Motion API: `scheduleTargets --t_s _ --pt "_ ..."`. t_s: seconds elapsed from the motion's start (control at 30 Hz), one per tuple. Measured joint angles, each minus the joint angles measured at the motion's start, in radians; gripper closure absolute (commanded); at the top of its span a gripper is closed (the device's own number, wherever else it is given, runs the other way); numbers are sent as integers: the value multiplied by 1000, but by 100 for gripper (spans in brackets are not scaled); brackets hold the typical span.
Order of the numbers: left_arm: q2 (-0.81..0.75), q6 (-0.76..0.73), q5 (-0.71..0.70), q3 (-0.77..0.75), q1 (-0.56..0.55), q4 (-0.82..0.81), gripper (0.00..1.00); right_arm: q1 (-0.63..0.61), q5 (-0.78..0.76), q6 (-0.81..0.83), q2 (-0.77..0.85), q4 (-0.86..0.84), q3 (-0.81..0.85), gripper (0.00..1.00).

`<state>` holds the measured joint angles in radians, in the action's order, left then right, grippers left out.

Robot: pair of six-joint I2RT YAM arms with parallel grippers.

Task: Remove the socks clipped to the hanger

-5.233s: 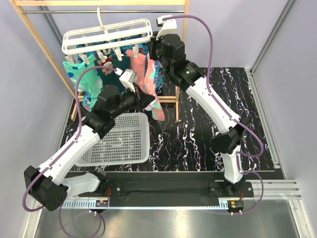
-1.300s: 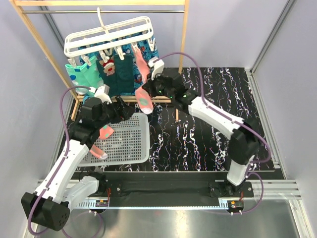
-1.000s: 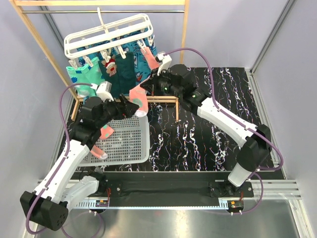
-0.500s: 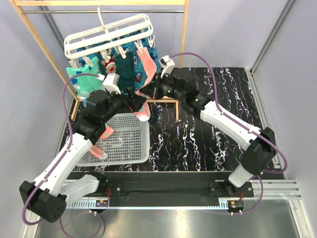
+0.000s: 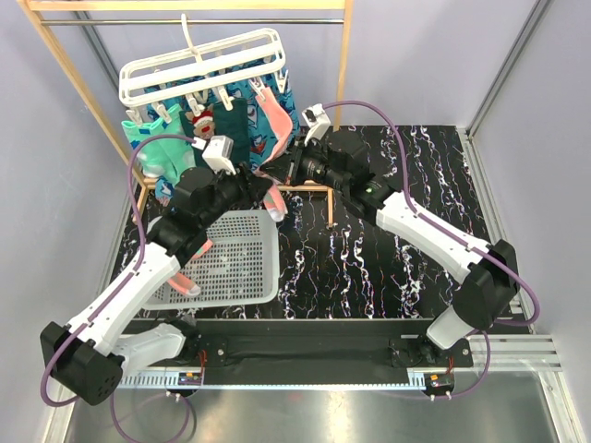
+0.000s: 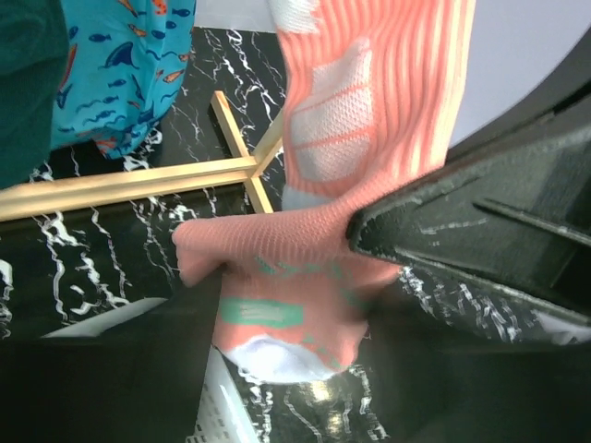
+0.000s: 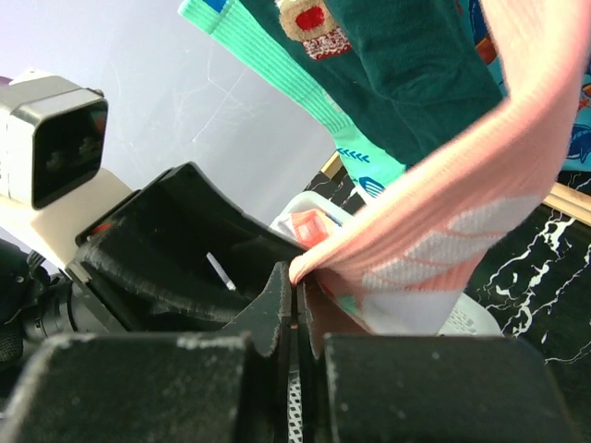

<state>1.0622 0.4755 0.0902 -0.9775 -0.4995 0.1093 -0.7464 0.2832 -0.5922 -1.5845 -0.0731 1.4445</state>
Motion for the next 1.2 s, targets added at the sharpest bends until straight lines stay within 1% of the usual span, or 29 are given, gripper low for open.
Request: scheduleTargets --t_s 0.03,0.07,0.13,0.17,0.2,0.23,0.27,0.33,0.37,0.4,0.43,0.5,0.6,0.7,0.8,0.93,1.03,1.2 --pt "0 1 -1 0 0 -2 80 0 0 -2 0 -2 -2 100" --pt "0 2 -1 0 -1 -5 100 0 -1 -4 0 -2 -5 98" --pt "0 -1 3 -1 -5 -9 100 0 -1 -5 0 1 -7 91" --pt "0 -4 5 -1 -6 -8 100 0 -3 -5 0 3 -7 79" --pt "0 -4 8 -1 -6 -7 100 0 -5 -5 0 6 -7 71" --pt "0 -4 9 -1 -6 -6 100 -1 -11 0 1 11 -6 65" --pt "0 -4 13 -1 -6 -5 100 -2 -14 10 2 15 -5 56" --pt "-3 -4 18 0 -5 -5 100 -5 -42 31 2 51 14 48" --pt "-8 -4 23 3 -5 -5 100 -6 -63 48 2 86 34 45" --pt "-15 -4 31 5 -5 -3 100 -6 -80 68 2 118 56 39" --pt "-23 -5 38 7 -5 0 100 -6 -98 89 0 159 90 36" --pt "-45 -5 58 12 -5 0 100 -7 -131 134 -6 238 170 29" --pt "-82 -5 94 22 -5 -4 100 -7 -181 212 -32 326 333 22" --pt "-103 -8 124 25 -5 -3 100 -7 -230 285 -65 381 485 20" --pt "-114 -14 144 29 -5 2 100 -7 -273 340 -116 446 627 20" --pt "-118 -32 167 31 -5 14 100 -6 -301 390 -233 532 829 21" --pt "-119 -40 180 36 -5 22 100 -7 -310 415 -298 579 898 22" --pt "-129 -62 201 52 -5 40 100 -7 -332 455 -374 629 954 25"
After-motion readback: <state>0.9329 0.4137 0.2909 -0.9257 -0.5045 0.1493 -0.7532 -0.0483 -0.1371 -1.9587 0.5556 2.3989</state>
